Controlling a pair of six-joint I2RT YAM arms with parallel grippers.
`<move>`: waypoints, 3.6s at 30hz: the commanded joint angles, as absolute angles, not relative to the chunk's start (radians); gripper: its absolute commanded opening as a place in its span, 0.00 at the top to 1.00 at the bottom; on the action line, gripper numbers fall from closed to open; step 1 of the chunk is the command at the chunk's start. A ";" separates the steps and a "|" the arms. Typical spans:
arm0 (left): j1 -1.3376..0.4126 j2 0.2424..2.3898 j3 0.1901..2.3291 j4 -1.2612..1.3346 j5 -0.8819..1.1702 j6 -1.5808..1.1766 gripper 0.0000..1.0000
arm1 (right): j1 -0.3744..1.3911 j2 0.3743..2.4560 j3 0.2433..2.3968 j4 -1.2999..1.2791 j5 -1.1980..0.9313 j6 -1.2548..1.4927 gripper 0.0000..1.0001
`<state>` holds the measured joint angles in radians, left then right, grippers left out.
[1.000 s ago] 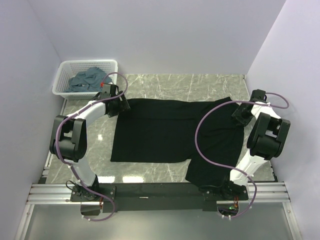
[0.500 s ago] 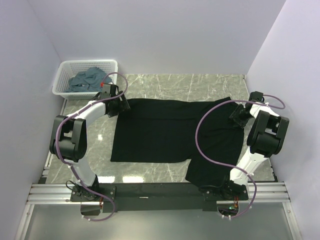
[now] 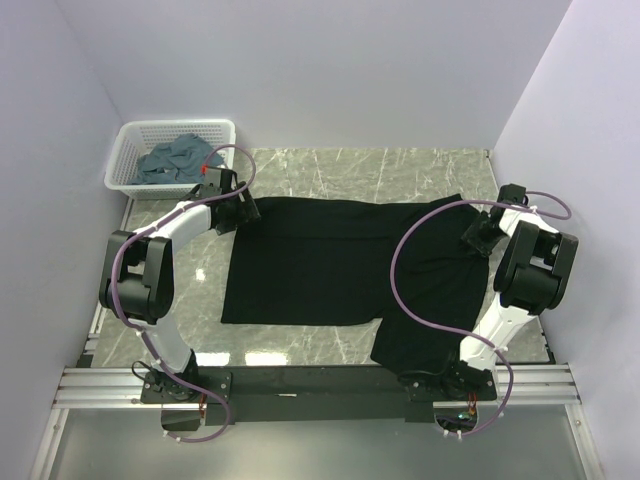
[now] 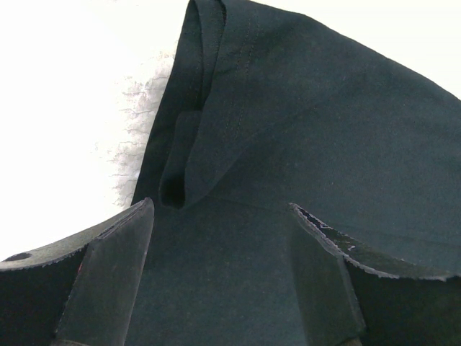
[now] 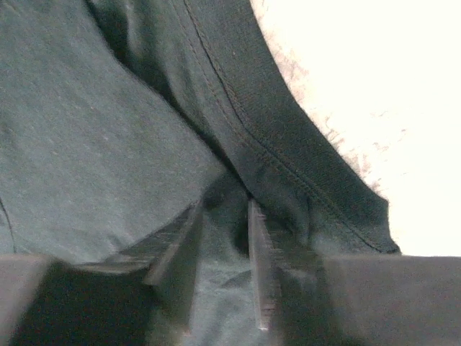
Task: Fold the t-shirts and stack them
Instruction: Fold the tshirt
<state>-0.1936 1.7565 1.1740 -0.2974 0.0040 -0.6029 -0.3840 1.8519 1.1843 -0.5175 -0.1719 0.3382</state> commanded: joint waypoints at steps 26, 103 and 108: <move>-0.155 1.762 1.203 -0.229 0.095 -0.739 0.23 | -0.359 1.686 1.164 -0.568 -0.150 0.534 1.00; -0.078 2.115 1.778 -0.314 0.190 -0.600 0.86 | -0.367 2.020 1.890 -0.661 -0.314 0.603 1.00; -0.072 2.167 1.836 -0.298 0.190 -0.598 0.86 | -0.371 2.045 1.896 -0.592 -0.339 0.618 1.00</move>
